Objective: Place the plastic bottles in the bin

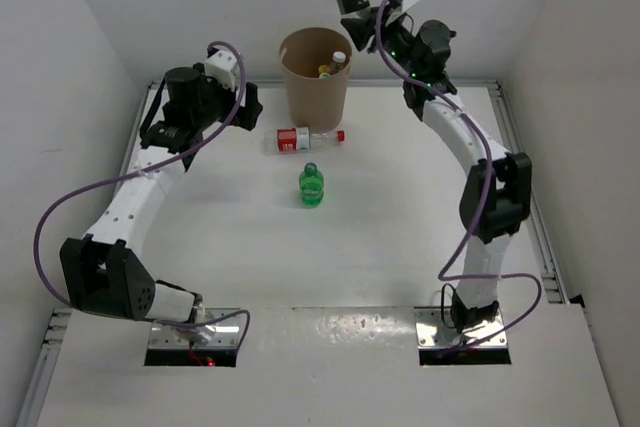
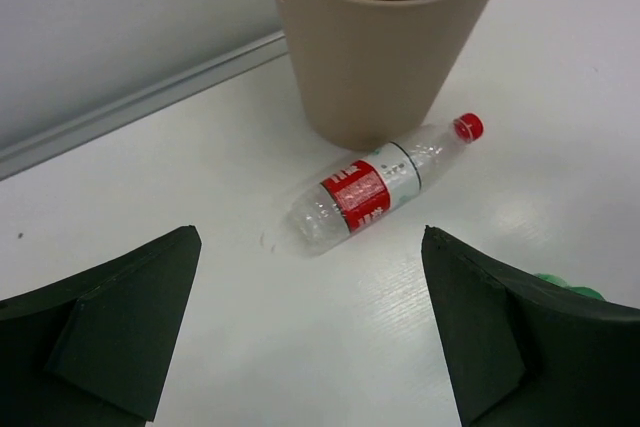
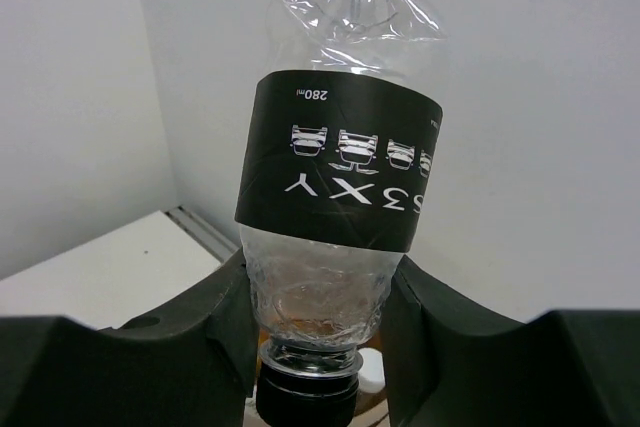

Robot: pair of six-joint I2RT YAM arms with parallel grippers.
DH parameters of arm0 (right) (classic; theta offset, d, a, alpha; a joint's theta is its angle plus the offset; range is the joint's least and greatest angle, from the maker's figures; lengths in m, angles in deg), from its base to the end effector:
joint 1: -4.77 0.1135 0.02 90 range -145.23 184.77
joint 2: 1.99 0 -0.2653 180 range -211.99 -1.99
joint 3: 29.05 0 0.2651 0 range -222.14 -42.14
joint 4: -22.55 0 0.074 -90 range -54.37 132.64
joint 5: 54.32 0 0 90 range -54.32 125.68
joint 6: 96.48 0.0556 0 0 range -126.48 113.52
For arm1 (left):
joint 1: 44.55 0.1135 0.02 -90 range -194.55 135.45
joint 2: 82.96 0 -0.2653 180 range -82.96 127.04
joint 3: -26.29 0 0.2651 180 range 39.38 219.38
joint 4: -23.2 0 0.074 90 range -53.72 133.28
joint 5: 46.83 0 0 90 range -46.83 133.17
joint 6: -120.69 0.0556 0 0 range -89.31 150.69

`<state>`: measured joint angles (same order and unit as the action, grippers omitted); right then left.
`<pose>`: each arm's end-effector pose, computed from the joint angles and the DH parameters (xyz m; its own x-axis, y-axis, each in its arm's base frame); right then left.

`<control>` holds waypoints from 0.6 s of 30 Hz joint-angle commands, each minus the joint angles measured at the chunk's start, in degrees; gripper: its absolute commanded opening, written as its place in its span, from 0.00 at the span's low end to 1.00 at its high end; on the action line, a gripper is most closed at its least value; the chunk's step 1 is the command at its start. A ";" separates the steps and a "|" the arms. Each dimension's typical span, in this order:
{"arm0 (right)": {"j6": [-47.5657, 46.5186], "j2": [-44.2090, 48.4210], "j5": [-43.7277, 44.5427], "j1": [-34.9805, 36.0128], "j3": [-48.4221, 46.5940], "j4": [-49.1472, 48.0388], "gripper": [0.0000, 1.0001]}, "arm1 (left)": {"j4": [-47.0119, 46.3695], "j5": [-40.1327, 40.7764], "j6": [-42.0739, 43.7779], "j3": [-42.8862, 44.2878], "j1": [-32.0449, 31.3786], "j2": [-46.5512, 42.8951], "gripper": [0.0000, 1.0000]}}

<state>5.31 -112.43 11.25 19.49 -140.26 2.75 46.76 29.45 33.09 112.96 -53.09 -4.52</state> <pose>0.4723 0.1479 0.4094 0.2089 0.2472 -0.9462 -0.6625 0.7475 0.0491 0.3468 -0.0654 0.3775 -0.2457 0.0780 -0.9662 0.3811 0.9243 -0.0223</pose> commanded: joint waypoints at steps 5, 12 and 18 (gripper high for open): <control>-1.33 -14.70 -2.03 3.73 -10.92 -4.29 0.08 | -5.29 -6.24 -0.72 -1.07 1.06 3.91 1.00; -1.86 -16.75 0.25 7.43 -13.14 -4.82 0.62 | -5.91 -5.87 2.25 -1.07 1.68 7.87 1.00; -2.03 -13.50 5.00 7.52 -9.28 -5.52 0.96 | -8.99 -16.24 17.62 -0.73 3.09 15.07 1.00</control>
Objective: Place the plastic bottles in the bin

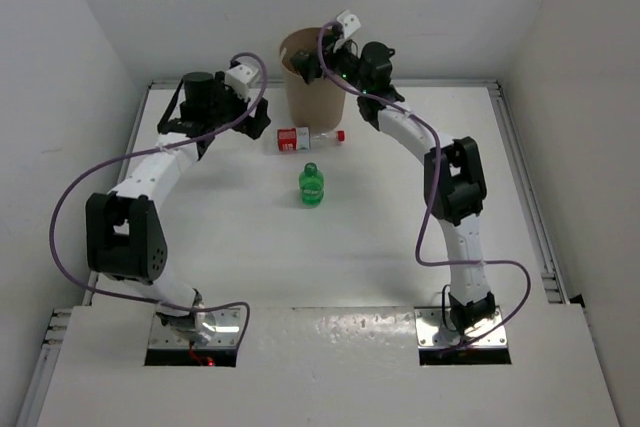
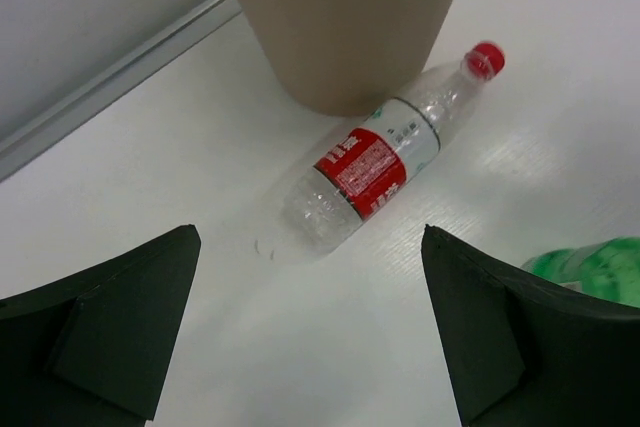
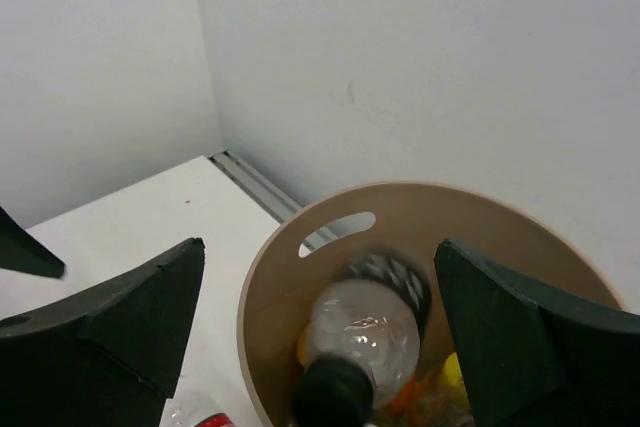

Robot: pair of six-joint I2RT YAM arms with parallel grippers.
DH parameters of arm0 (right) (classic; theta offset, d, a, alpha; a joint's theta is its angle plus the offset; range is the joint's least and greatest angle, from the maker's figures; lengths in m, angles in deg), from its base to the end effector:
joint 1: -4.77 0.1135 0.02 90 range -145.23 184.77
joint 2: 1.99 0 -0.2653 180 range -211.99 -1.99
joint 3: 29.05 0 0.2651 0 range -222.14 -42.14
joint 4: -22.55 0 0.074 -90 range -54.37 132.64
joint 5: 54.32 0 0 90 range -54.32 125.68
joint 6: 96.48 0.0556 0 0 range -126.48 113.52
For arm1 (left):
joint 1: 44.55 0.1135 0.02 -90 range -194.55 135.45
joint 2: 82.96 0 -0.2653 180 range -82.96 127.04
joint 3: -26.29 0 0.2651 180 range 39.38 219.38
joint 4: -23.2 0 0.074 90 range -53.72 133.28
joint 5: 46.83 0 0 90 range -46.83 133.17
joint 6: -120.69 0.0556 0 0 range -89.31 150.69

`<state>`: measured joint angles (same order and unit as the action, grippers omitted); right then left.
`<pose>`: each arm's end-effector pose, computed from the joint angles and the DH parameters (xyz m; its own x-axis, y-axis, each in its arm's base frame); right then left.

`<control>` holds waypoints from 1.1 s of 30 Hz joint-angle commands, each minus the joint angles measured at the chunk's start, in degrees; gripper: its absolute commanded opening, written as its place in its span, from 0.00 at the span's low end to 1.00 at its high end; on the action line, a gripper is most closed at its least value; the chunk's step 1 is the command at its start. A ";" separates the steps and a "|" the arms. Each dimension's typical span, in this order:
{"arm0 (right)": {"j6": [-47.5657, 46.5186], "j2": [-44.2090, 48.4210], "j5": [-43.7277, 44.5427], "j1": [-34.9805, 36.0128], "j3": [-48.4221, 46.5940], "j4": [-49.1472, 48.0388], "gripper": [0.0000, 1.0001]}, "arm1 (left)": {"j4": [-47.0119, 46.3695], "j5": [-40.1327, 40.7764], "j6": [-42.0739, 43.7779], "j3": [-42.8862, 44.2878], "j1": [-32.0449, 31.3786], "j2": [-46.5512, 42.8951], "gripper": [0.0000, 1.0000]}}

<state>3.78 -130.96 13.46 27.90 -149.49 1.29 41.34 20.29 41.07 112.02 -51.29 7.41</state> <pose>0.5172 0.2438 0.3081 0.0742 0.2110 -0.9747 -0.7277 0.6797 0.0917 0.3961 -0.0686 0.3089 -0.2946 0.2020 -0.9340 0.5258 0.8504 0.0180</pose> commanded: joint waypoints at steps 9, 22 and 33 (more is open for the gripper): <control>4.05 16.79 4.11 -7.84 6.97 -2.13 0.97 | 7.77 -16.06 38.02 14.80 -0.28 19.57 1.00; 5.29 43.00 0.51 -27.88 36.15 5.87 0.97 | 16.91 -17.38 48.78 26.14 -5.64 35.05 1.00; 7.05 46.96 -2.13 -30.96 40.55 7.89 0.93 | 29.48 -13.43 49.93 27.82 -6.27 35.24 0.62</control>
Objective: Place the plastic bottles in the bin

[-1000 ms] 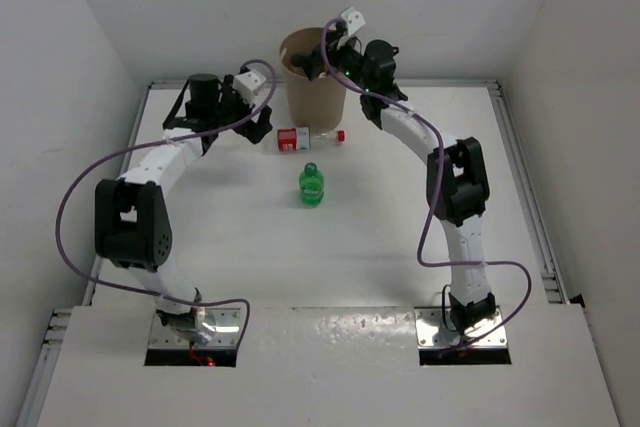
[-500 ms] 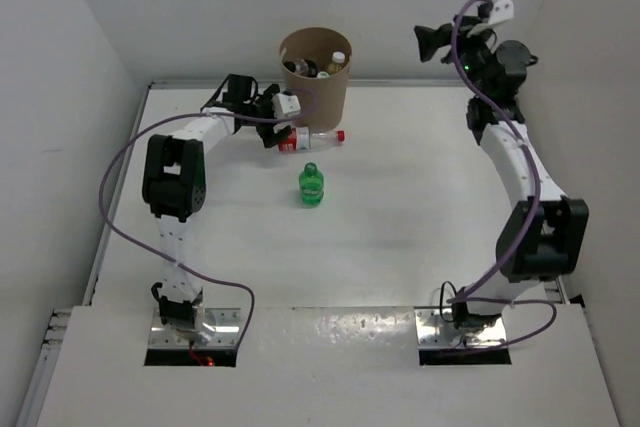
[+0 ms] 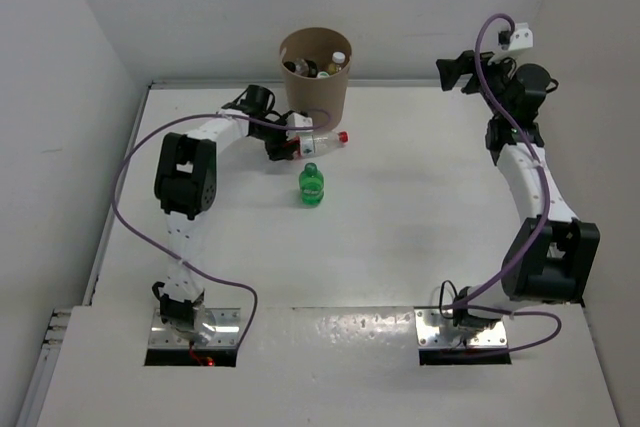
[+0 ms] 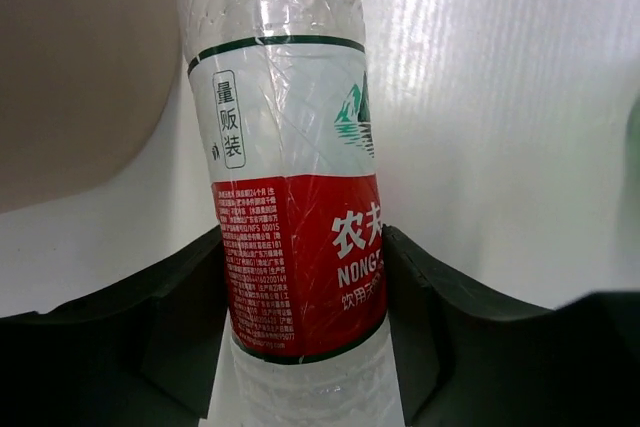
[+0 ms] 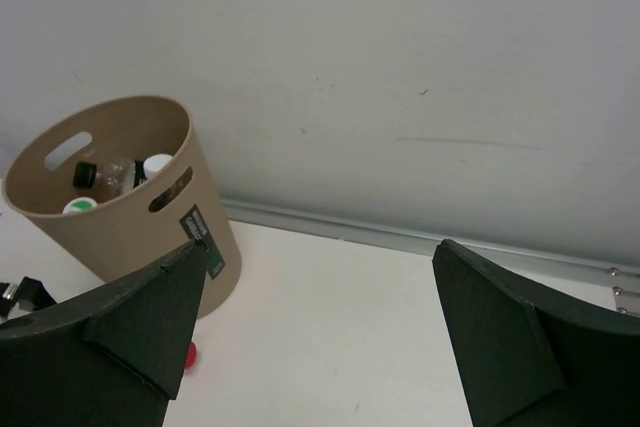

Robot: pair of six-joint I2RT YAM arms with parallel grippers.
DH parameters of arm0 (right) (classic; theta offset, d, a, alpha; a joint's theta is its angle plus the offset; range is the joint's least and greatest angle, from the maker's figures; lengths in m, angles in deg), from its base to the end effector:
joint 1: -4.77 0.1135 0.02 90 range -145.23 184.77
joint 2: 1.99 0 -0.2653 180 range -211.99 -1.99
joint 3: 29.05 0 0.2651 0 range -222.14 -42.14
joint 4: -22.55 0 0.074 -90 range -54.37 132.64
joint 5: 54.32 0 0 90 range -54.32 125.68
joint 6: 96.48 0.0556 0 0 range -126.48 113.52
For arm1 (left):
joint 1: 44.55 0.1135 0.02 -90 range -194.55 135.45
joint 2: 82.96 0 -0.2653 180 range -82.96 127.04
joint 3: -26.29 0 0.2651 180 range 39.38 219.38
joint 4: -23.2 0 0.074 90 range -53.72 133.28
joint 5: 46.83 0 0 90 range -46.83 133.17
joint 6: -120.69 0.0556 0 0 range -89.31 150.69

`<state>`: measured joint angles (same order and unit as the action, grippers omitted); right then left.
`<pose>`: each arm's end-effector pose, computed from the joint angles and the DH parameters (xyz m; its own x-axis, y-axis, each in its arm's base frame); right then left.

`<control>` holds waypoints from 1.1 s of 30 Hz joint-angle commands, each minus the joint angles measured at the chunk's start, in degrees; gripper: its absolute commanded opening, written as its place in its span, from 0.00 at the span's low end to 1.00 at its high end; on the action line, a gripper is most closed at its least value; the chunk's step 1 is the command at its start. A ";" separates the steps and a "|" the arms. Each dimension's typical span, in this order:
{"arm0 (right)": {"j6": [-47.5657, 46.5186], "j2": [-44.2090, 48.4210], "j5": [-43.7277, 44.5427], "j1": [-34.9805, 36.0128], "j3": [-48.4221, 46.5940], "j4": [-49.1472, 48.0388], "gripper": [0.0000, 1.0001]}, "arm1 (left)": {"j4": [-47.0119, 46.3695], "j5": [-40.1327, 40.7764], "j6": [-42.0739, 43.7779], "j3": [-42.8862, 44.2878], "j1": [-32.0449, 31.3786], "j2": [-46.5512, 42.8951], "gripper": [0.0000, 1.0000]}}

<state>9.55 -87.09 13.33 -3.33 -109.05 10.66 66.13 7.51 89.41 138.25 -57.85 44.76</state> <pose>0.3851 -0.0334 0.3691 0.0453 0.2515 -0.9668 -0.2664 0.9358 0.2310 0.4785 -0.1464 0.1495 -0.0200 0.7183 -0.6955 0.9607 0.2064 0.1855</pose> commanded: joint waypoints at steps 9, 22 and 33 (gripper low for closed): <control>1.11 6.43 -3.14 0.45 4.07 -2.18 0.90 | 5.31 -5.89 -2.02 -5.00 2.58 -23.88 0.36; 1.02 9.51 -4.11 0.28 8.21 -1.66 0.90 | -38.97 -1.35 -46.14 3.77 0.30 -28.07 0.30; 1.02 11.10 -2.26 -0.78 10.93 -0.25 0.90 | -51.20 5.60 -61.44 23.02 -0.32 -3.82 0.29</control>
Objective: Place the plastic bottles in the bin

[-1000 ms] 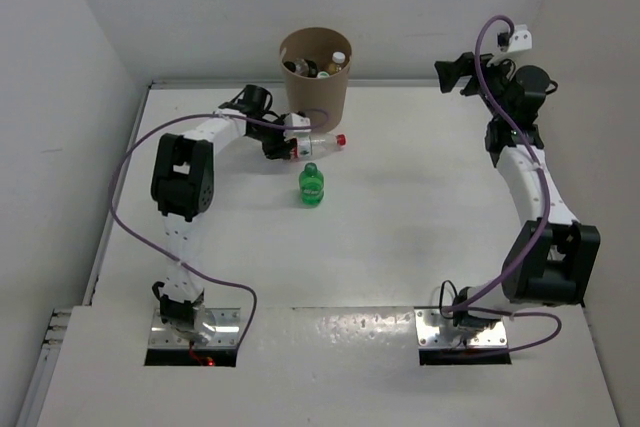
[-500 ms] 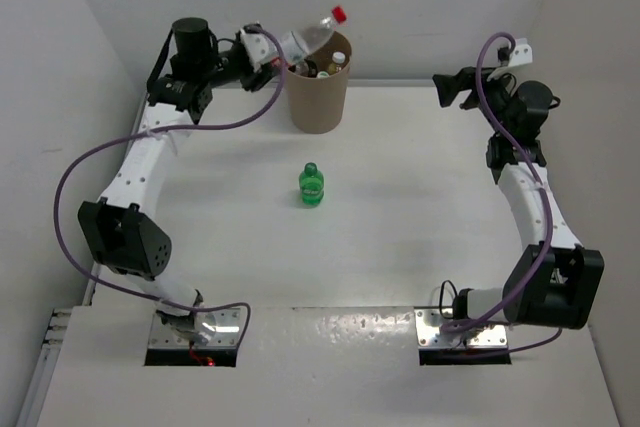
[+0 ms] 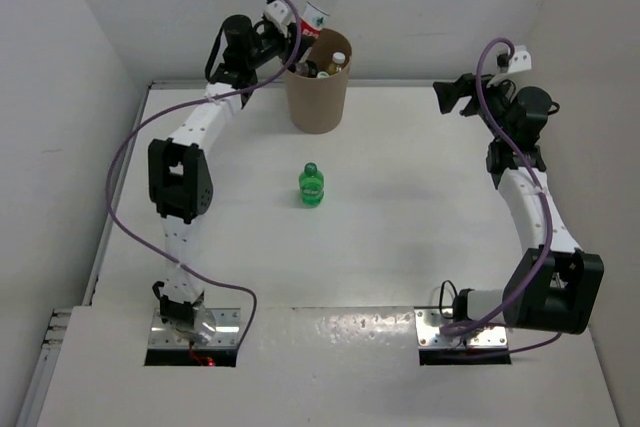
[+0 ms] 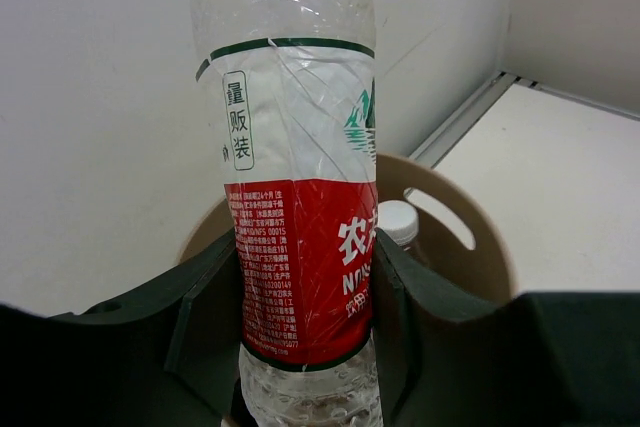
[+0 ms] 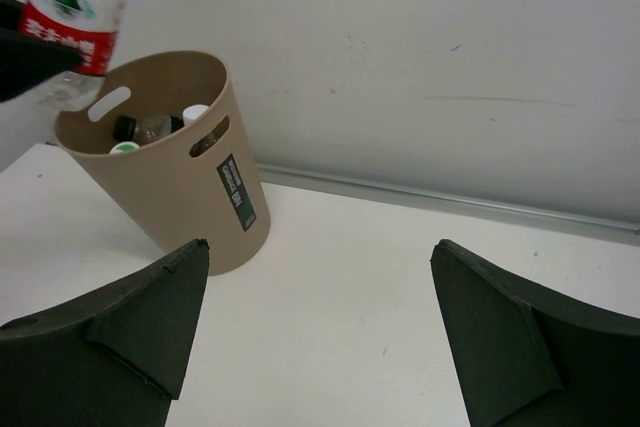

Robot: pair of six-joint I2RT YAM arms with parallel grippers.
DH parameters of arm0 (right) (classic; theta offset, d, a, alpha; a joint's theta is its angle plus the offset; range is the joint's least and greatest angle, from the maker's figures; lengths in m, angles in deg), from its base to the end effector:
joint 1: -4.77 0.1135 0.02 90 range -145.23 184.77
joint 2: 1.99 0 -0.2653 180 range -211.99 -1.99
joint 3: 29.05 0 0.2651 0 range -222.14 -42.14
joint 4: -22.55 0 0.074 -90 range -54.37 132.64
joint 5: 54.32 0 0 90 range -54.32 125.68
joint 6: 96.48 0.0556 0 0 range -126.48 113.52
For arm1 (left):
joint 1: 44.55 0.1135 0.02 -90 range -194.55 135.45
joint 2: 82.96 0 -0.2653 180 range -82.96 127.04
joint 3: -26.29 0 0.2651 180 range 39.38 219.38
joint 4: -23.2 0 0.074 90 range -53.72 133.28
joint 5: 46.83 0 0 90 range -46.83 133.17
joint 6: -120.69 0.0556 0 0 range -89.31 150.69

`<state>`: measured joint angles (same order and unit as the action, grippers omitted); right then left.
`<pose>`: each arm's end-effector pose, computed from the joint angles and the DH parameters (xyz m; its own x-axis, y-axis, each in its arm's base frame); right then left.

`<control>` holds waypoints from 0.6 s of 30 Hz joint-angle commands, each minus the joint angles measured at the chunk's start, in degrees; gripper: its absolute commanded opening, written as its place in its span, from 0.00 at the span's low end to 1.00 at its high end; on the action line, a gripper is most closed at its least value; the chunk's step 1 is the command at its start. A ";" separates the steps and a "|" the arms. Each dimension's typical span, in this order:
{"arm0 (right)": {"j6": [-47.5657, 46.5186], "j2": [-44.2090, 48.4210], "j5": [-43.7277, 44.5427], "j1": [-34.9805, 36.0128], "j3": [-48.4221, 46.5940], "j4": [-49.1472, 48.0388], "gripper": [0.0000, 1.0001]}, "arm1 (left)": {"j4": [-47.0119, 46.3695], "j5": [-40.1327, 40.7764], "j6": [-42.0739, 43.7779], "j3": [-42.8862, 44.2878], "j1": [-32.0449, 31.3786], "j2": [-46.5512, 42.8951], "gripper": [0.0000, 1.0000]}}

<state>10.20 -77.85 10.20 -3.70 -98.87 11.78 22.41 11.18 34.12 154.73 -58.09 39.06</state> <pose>0.3424 -0.0268 0.3531 -0.0054 0.2628 -0.9648 -0.3023 0.9193 0.2521 0.5223 -0.1561 0.3833 0.1643 0.0126 -0.9863 0.7010 0.7020 0.1257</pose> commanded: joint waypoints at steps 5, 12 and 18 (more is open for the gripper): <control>1.15 0.80 0.86 -0.23 0.74 -0.58 0.90 | -7.49 4.92 -6.23 12.34 -0.61 6.74 0.34; 0.98 0.27 0.78 0.47 -1.01 1.00 0.90 | -5.29 6.50 -6.85 10.95 -0.61 5.61 1.00; 0.80 0.36 0.60 1.17 -1.54 1.71 0.90 | -4.07 3.25 -8.08 7.26 0.53 -3.61 1.00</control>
<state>10.68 -77.80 10.86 -3.18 -98.10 14.29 20.86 16.34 27.38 162.35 -58.05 45.16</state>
